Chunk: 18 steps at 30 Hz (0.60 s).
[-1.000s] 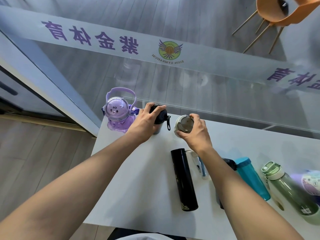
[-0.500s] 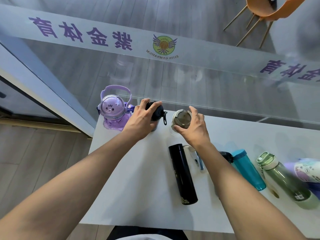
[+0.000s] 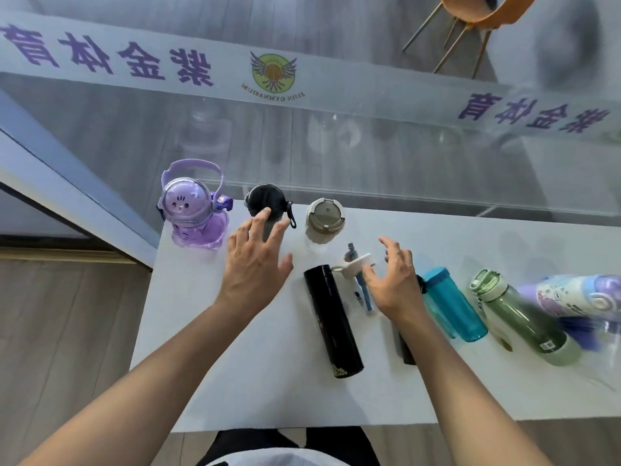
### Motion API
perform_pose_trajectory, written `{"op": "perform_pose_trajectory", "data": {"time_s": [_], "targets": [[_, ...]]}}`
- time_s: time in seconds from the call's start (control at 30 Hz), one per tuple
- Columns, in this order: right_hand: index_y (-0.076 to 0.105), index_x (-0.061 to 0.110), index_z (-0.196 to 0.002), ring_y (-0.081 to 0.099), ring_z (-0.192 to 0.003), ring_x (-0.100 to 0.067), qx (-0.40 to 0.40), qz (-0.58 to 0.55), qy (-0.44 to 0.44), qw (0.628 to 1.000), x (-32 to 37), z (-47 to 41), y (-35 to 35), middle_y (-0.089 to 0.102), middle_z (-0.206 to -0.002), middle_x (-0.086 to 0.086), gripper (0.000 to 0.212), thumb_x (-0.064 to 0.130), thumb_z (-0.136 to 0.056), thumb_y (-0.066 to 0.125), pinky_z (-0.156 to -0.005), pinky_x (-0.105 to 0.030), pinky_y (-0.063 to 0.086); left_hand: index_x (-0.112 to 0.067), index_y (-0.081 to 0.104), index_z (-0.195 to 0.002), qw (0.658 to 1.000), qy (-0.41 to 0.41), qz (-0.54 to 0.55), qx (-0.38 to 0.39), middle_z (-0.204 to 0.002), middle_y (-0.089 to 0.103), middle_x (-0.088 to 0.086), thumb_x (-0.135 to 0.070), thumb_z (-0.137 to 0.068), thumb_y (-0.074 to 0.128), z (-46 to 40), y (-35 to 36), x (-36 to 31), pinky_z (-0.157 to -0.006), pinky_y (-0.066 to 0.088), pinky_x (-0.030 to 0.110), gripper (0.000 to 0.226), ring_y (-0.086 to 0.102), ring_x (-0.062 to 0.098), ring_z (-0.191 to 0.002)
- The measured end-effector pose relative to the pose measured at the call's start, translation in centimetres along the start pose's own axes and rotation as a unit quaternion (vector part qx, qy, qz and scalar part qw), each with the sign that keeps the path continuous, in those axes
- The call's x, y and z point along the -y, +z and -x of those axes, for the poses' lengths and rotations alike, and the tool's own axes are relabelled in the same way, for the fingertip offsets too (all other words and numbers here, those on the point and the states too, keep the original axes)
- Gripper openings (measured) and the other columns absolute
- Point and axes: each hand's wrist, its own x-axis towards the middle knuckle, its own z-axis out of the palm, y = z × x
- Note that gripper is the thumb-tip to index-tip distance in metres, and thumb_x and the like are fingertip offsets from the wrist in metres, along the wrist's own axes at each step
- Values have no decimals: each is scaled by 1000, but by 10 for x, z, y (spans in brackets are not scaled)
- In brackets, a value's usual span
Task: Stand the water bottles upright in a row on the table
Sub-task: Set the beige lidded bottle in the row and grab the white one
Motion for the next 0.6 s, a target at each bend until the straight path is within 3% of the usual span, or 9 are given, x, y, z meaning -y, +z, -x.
{"op": "perform_pose_trajectory", "data": {"time_s": [0.2,0.37,0.6], "targets": [[38,29,-147,49,-127,-25,61,-2,15,998,-36,9,-4,45,-139,-7,61,32,-92,64,-106,-35,40,-25,48,-135,998,-12,-3,62,-144,45,11,-36,-83,63,41,26,-41,-100,38,47,55,43,34,-128],[33,33,-149,47,-130,-23,138,-6,-20,990,-62,-2,-11,43,-140,-5,63,33,-93,62,-107,-34,39,-30,40,-140,988,-62,-16,141,-150,35,5,-39,-87,55,67,59,-90,-106,29,41,56,36,29,-132],[35,33,-146,52,-124,-25,177,13,-70,982,-83,-29,-11,48,-132,-5,63,40,-90,64,-103,-39,45,-30,42,-140,975,-129,-23,182,-153,34,7,-37,-86,59,89,103,-129,-107,32,44,57,34,31,-134]]}}
